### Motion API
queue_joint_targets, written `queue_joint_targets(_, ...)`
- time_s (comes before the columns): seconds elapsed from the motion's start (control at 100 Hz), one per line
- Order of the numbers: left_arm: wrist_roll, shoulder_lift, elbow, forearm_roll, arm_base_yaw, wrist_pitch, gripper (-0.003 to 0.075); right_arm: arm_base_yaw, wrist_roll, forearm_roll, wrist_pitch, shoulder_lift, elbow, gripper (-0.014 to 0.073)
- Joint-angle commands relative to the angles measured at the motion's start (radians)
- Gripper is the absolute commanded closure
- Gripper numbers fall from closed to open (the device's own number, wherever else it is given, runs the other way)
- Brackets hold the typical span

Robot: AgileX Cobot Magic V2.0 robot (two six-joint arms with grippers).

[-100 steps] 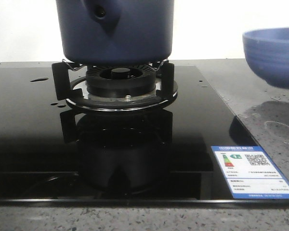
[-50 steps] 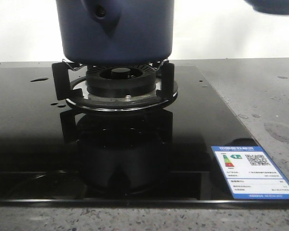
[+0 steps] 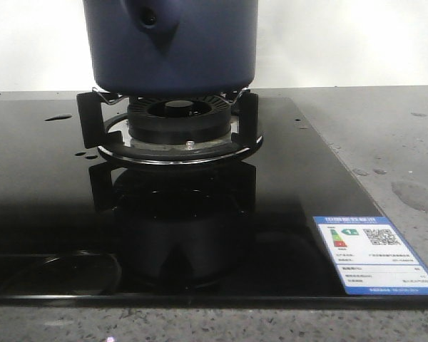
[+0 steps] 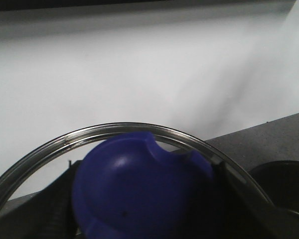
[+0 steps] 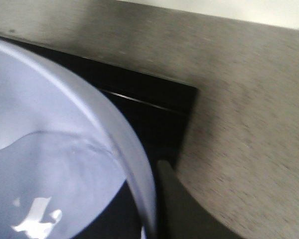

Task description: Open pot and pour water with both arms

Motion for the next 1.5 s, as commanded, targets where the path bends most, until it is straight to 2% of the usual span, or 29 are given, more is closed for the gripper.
queue_joint_targets(0.0, -0.003, -0.025, -0.038, -0.049, 0.001, -0.06, 0.0332, 0.051, 0.007, 0.06, 0.009, -0.014, -0.087, 0.0649)
queue_joint_targets(0.22, -0.003, -0.025, -0.038, -0.049, 0.001, -0.064, 0.0332, 0.148, 0.007, 0.102, -0.134, 0.037, -0.153, 0.0648)
queue_joint_targets(0.5, -0.003, -0.025, -0.038, -0.049, 0.001, -0.064, 0.0332, 0.191, -0.087, 0.1, -0.373, 0.036, -0.071, 0.0648)
queue_joint_targets(0.91, -0.003, -0.025, -0.038, -0.049, 0.001, -0.064, 0.0332, 0.251, -0.274, 0.102, -0.894, -0.088, 0.289, 0.0648)
queue_joint_targets(1.28, -0.003, -0.025, -0.038, -0.049, 0.001, -0.064, 0.0332, 0.32, -0.297, 0.066, -1.433, -0.183, 0.621, 0.065)
queue_joint_targets(1.49, -0.003, -0.025, -0.038, -0.049, 0.001, -0.064, 0.0332, 0.367, -0.297, 0.056, -1.684, -0.207, 0.765, 0.0651)
